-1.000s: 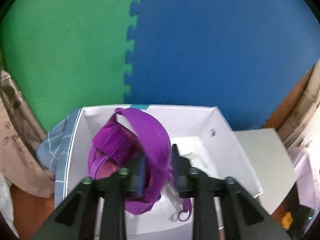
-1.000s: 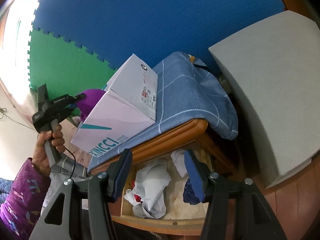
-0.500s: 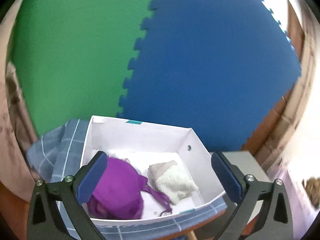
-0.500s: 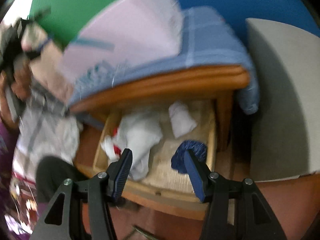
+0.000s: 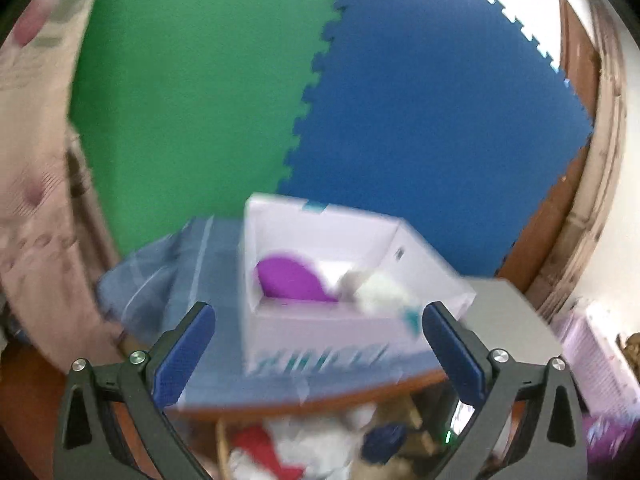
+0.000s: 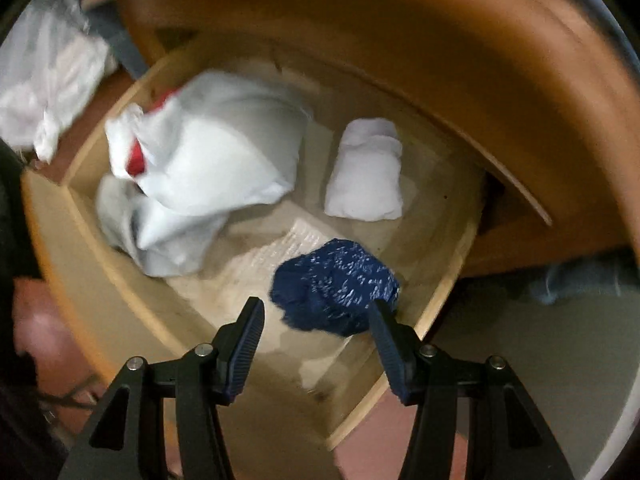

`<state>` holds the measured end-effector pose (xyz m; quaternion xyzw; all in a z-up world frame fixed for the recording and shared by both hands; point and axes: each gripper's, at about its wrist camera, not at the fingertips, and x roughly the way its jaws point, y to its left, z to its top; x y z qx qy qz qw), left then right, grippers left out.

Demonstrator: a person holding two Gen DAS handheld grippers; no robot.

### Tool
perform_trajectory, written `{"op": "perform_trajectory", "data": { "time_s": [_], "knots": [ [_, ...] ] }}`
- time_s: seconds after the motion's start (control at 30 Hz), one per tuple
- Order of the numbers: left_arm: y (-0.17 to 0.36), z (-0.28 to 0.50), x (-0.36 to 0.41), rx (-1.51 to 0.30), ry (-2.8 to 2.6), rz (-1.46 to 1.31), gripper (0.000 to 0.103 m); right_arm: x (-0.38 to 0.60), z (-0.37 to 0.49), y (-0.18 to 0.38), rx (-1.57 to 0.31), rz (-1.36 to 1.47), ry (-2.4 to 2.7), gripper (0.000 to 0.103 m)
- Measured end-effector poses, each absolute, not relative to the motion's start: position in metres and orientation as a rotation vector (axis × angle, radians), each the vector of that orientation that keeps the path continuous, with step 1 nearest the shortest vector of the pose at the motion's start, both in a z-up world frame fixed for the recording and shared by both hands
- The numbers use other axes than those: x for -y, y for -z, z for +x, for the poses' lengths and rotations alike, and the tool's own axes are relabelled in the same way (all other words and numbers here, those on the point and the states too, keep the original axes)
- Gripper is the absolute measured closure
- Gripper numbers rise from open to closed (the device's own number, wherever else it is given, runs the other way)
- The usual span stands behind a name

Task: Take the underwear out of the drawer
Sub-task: 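Reach the right gripper into the drawer, grasp the navy patterned underwear, lift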

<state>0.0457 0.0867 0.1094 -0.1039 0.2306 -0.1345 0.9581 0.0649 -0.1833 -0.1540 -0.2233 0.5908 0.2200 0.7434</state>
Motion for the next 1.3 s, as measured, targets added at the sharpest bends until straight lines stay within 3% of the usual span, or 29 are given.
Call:
{"op": "perform_trajectory", "data": {
  "time_s": [0.13, 0.3, 0.53, 0.67, 0.77, 1.07, 1.3],
  "knots": [
    [-0.064, 0.027, -0.106, -0.536, 0.24, -0.245, 0.0, 0.17, 0.072, 0.175, -1.296, -0.64, -0.502, 0.04],
    [-0.022, 0.033, -0.112, -0.629, 0.211, -0.303, 0.0, 0.164, 0.085, 0.195, -1.319, -0.701, -0.493, 0.037],
    [-0.014, 0.041, -0.099, -0.666, 0.258, -0.267, 0.0, 0.166, 0.09, 0.225, -1.396, -0.743, -0.484, 0.037],
    [-0.013, 0.044, -0.095, -0.671, 0.251, -0.247, 0.0, 0.168, 0.088, 0.222, -1.41, -0.69, -0.512, 0.068],
    [-0.011, 0.046, -0.098, -0.681, 0.241, -0.267, 0.0, 0.17, 0.085, 0.215, -1.367, -0.714, -0.477, 0.074],
    [-0.006, 0.049, -0.109, -0.71, 0.231, -0.342, 0.0, 0.197, 0.042, 0.11, -1.199, -0.495, -0.641, 0.075],
    [-0.008, 0.047, -0.099, -0.708, 0.241, -0.296, 0.0, 0.216, 0.004, -0.005, -0.989, -0.337, -0.687, 0.075]
  ]
}}
